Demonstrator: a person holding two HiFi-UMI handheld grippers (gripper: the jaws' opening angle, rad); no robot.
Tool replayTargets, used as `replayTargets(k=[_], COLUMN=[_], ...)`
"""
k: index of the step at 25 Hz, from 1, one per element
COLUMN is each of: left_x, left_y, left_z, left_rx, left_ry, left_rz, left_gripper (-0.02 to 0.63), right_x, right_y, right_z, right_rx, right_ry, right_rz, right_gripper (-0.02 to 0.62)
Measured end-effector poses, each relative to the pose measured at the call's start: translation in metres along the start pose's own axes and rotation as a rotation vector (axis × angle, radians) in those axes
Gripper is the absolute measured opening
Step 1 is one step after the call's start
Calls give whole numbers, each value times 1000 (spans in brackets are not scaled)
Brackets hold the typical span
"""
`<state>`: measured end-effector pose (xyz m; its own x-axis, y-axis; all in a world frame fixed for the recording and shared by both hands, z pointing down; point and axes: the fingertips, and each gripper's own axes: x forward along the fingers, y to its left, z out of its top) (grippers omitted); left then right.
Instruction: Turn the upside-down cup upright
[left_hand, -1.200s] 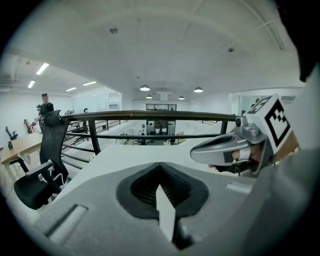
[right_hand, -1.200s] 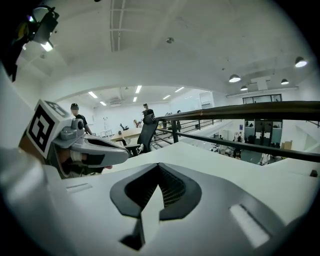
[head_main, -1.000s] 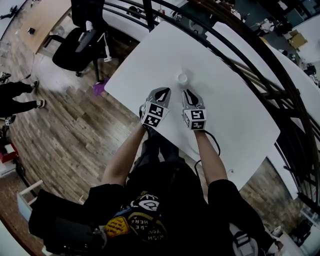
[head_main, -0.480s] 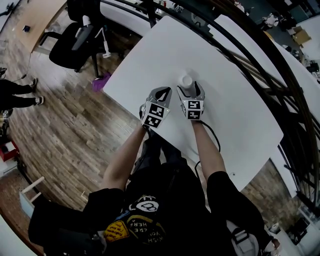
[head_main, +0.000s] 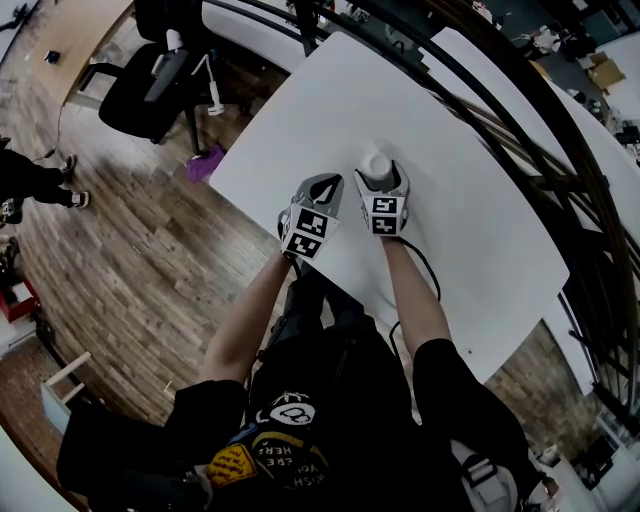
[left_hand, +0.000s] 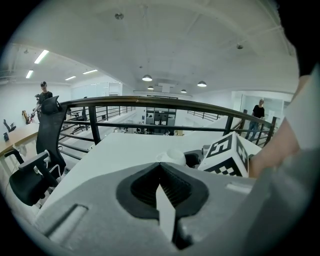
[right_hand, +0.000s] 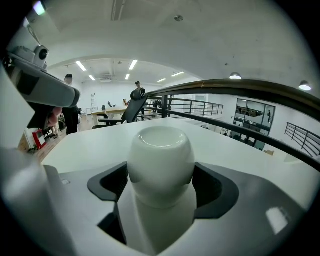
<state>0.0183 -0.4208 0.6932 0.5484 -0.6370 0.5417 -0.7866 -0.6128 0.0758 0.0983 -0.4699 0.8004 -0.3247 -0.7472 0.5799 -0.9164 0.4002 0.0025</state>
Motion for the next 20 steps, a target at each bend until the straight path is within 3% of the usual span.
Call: replayTargets(k=[10,13,14,20], left_x=[-6,-4,-3,14], left_y=[-9,-15,-18,-40], left_z=[1,9,13,27], left_rx=[-2,-36,-41,97], left_ry=[13,33,43,145], left_rz=[-9,-63,-96,-205], left_gripper=[3,10,85,235], right_x=[-5,-13,-16,-42], right_y=[0,7,11,36], right_z=[5,2,3,27], right_rx=[-19,-33,-47,-168], right_ry=[4,15,15,-23], right_rz=[13,43,56,114], right_gripper=[385,385,383,385])
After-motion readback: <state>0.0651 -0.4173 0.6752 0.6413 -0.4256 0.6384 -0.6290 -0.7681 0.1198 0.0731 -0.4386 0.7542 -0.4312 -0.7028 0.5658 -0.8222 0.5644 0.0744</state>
